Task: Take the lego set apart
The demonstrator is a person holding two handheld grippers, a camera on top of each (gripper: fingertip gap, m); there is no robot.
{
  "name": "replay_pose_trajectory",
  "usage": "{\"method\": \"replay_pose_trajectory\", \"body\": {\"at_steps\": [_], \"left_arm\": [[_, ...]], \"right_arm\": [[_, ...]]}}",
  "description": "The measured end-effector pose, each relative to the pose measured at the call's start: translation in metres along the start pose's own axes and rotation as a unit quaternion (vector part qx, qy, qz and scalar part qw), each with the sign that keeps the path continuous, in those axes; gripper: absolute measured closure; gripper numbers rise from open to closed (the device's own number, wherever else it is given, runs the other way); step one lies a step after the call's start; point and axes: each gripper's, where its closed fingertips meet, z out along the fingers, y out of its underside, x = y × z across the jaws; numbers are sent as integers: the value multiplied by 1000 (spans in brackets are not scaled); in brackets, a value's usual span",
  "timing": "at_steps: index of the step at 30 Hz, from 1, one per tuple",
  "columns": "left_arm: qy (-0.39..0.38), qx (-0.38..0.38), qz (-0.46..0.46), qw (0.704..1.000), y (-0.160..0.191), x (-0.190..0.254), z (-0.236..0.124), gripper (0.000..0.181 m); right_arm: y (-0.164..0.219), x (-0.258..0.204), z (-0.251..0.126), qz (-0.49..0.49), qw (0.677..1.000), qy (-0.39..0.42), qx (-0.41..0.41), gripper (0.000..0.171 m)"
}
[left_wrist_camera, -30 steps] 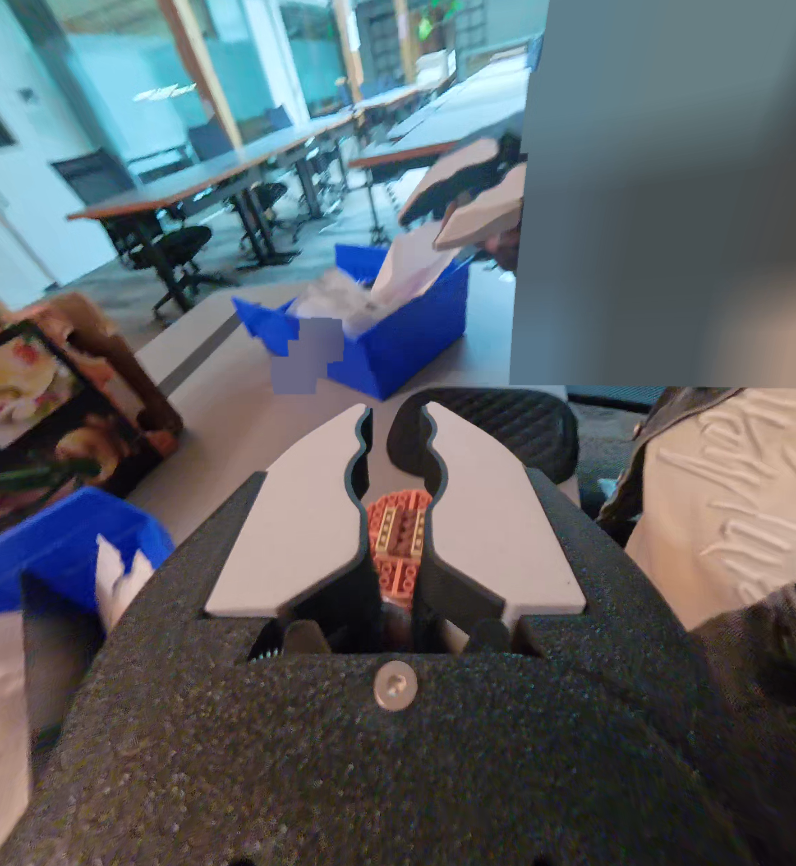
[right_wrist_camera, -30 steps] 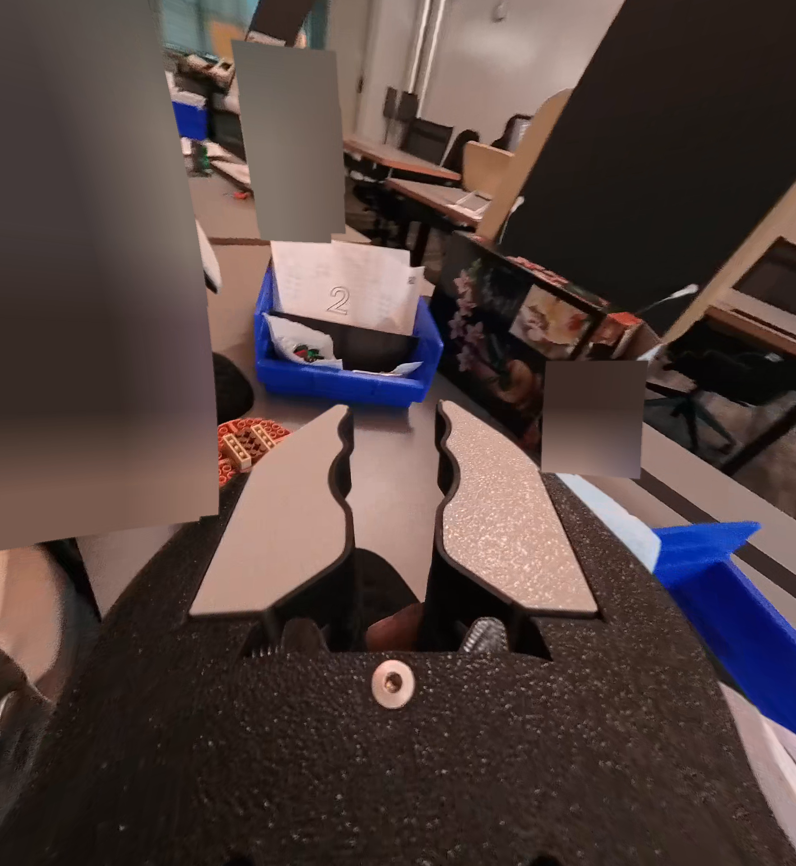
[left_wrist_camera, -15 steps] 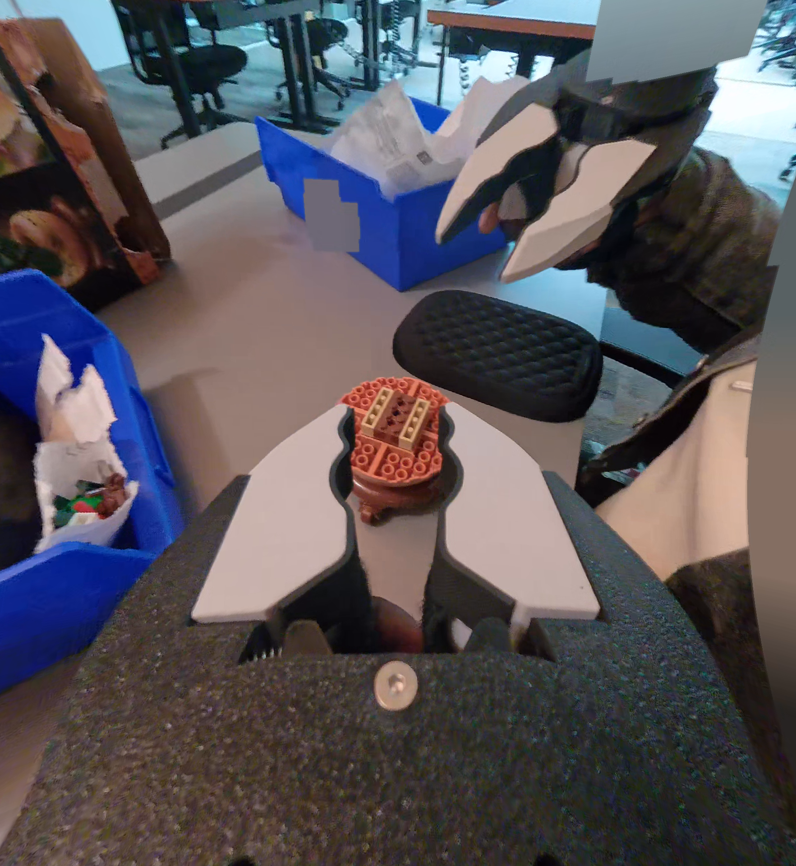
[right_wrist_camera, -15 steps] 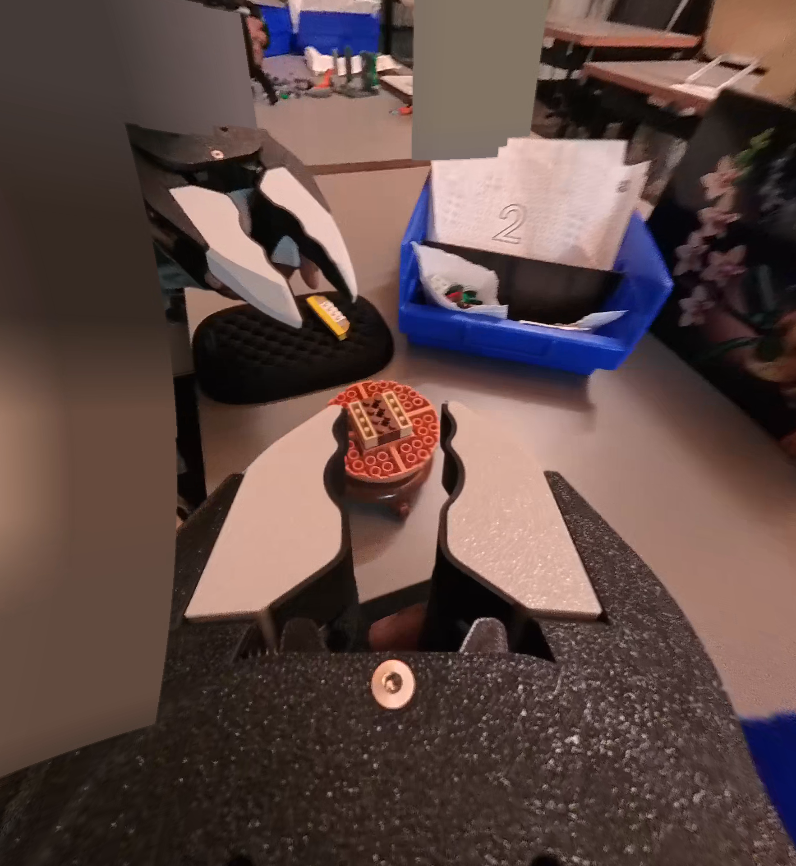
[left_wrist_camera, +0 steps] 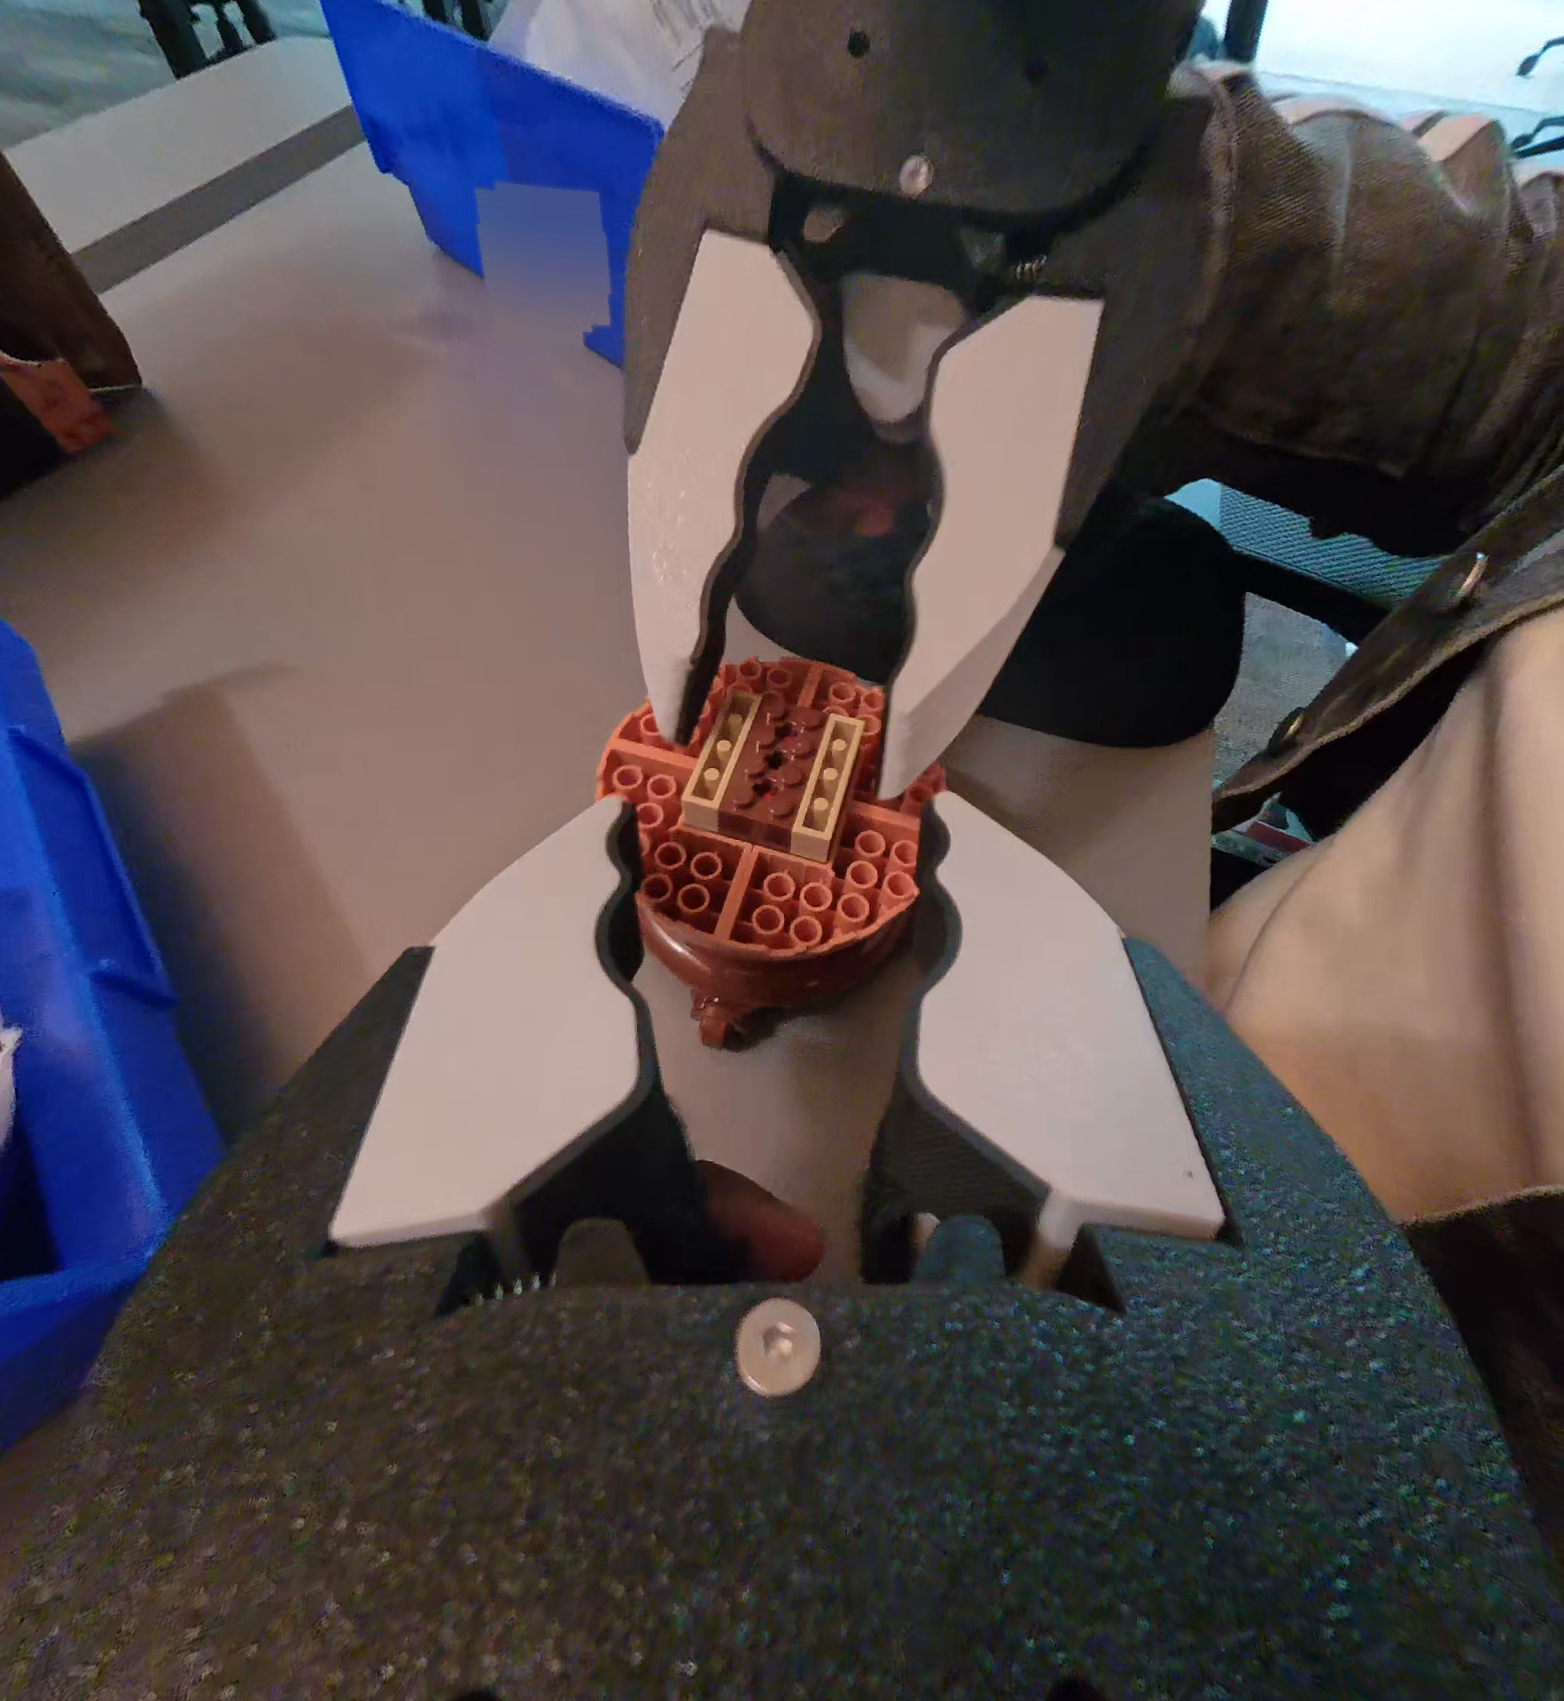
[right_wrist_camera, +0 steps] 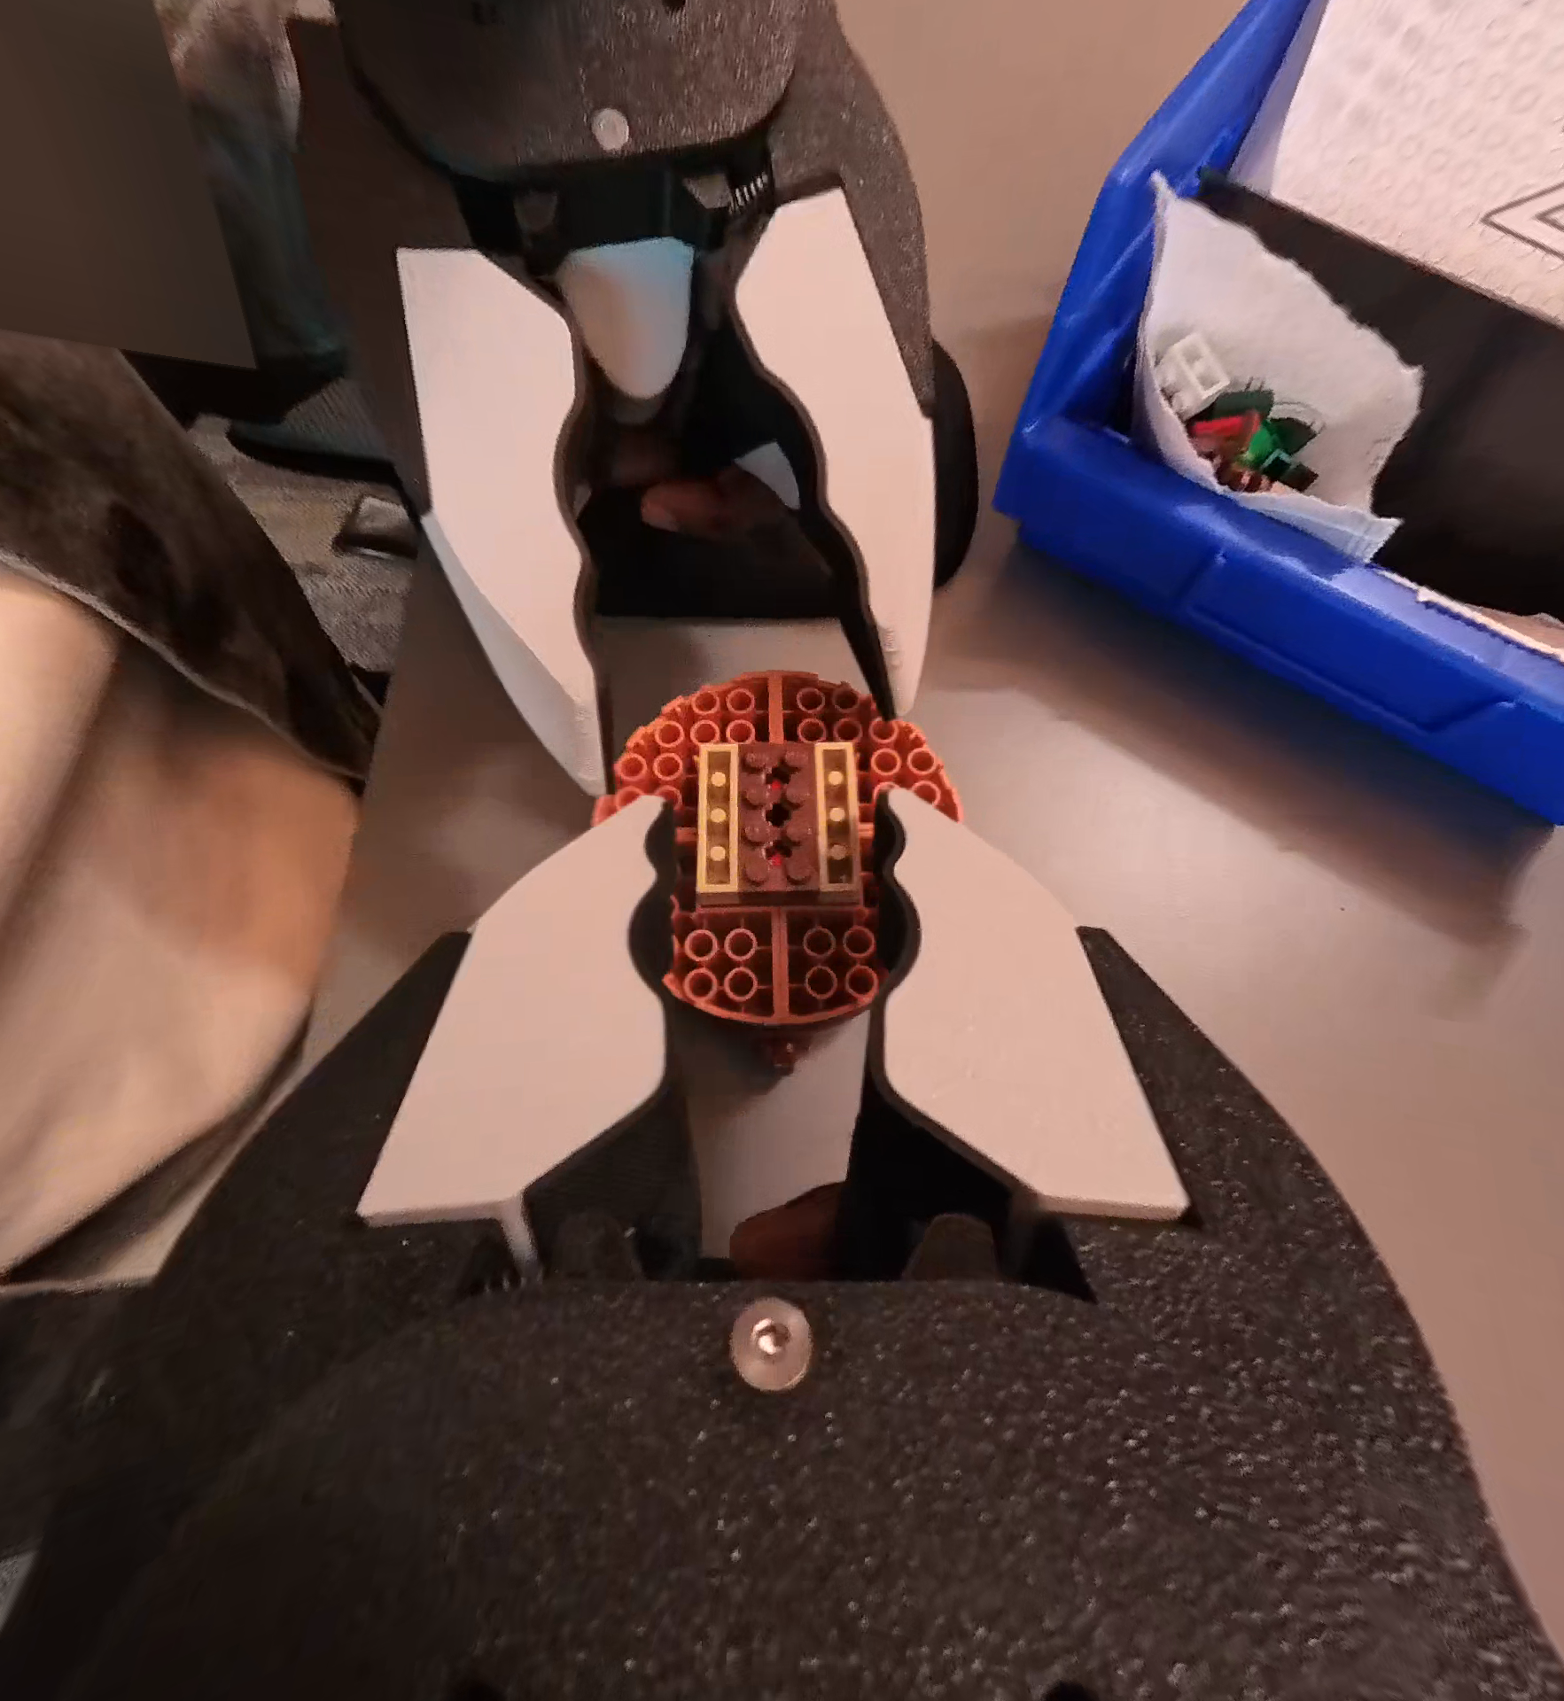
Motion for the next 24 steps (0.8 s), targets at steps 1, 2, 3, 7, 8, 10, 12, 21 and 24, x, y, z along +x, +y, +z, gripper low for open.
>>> {"method": "replay_pose_trajectory", "body": {"at_steps": [1, 2, 3, 7, 8, 10, 12, 21, 24], "left_arm": [[3, 3, 3, 1000, 0, 1, 1, 124], [2, 2, 5, 1000, 1, 0, 3, 124], [1, -4, 6, 1000, 3, -2, 5, 124], [0, -15, 23, 1000, 4, -4, 9, 127], [2, -20, 28, 999, 4, -3, 10, 128], [12, -21, 32, 999, 4, 0, 11, 132], [18, -16, 27, 999, 5, -1, 11, 132], [29, -21, 42, 998, 5, 2, 12, 112], [25, -17, 44, 999, 5, 0, 13, 116]], "right_arm": [[3, 1, 2, -6, 1000, 4, -8, 133], [5, 2, 3, -9, 1000, 5, -13, 133], [3, 0, 4, -7, 1000, -2, -5, 138], [2, 0, 4, -6, 1000, -6, 2, 138], [2, 0, 4, -5, 1000, -6, 2, 138], [2, -1, 4, -8, 1000, -9, 4, 138], [2, -1, 4, -5, 1000, -8, 11, 138], [1, -2, 2, -1, 1000, -2, 31, 138], [1, -1, 2, 0, 999, 1, 38, 138]]}}
